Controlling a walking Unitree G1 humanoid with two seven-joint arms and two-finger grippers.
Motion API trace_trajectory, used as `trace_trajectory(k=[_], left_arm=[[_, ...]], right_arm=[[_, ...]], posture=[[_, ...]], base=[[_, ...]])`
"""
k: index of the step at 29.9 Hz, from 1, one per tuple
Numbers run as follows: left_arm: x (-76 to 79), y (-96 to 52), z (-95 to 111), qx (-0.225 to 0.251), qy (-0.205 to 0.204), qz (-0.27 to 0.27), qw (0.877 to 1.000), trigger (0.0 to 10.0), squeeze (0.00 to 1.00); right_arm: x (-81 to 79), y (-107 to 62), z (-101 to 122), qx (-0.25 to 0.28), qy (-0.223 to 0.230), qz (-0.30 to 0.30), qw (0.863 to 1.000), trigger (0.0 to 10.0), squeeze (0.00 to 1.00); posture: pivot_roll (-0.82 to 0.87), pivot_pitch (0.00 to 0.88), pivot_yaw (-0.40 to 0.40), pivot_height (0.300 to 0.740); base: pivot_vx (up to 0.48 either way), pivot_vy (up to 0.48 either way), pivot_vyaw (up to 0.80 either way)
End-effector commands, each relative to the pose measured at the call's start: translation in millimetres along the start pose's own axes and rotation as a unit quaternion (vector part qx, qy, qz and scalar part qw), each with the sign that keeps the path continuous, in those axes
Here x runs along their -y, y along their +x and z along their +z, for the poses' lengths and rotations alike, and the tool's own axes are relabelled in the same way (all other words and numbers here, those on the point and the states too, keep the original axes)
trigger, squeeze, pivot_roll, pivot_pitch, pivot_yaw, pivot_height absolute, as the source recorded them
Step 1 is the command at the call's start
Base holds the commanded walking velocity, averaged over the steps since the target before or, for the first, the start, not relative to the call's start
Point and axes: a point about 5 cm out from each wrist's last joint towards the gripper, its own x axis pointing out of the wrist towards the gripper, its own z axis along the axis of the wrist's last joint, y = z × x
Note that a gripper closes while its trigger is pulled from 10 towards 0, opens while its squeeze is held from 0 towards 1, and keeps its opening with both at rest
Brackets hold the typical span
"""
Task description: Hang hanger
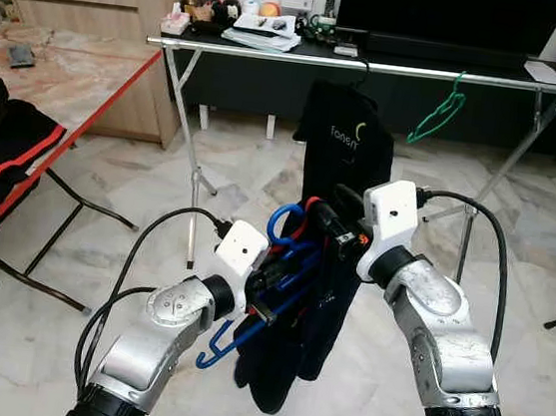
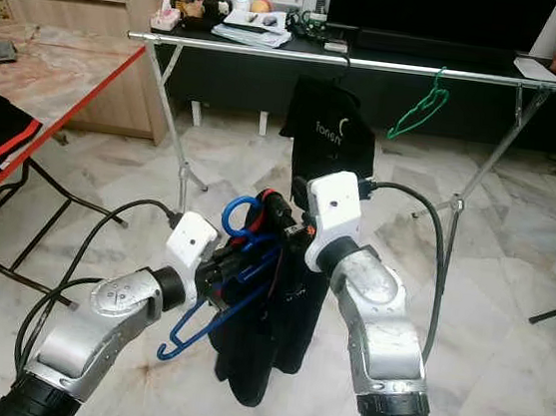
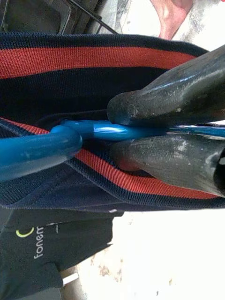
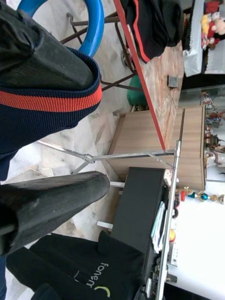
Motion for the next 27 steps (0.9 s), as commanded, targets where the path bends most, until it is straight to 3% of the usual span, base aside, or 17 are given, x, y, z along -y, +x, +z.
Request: trace_trajectory(k=[1,7,13,16,27], left_arm=[[5.1,0.0,8.2,0.019,0.001,-0.014,1.0,10.0,0.0],[5.4,0.0,8.0,0.019,0.0,-0.015,1.0,10.0,0.0],[5.9,0.0,7.6,0.018,-0.001,-0.015,1.0,10.0,0.0],[6.1,0.3,7.5,0.018,-0.001,-0.015,1.0,10.0,0.0],[6.1,0.4,7.2,0.017,-0.001,-0.015,1.0,10.0,0.0]], right_arm=[[-2.1,1.5,8.5,0.019,-0.006,0.011,1.0,10.0,1.0],[4.2,2.1,8.5,0.013,-0.02,-0.01,1.0,10.0,1.0],[17.1,3.2,12.6,0.012,-0.002,-0.062,0.998,10.0,1.0],[12.3,2.3,3.9,-0.026,-0.029,-0.029,0.999,10.0,1.0],[4.7,-3.7,2.1,-0.023,-0.032,0.024,0.999,10.0,1.0]], posture=[[-0.05,0.08,-0.001,0.74],[-0.05,0.08,-0.002,0.74],[-0.06,0.08,-0.001,0.74],[-0.06,0.08,-0.003,0.74],[-0.06,0.078,-0.003,0.74]], base=[[0.0,0.0,0.0],[0.0,0.0,0.0],[0.0,0.0,0.0],[0.0,0.0,0.0],[0.0,0.0,0.0]])
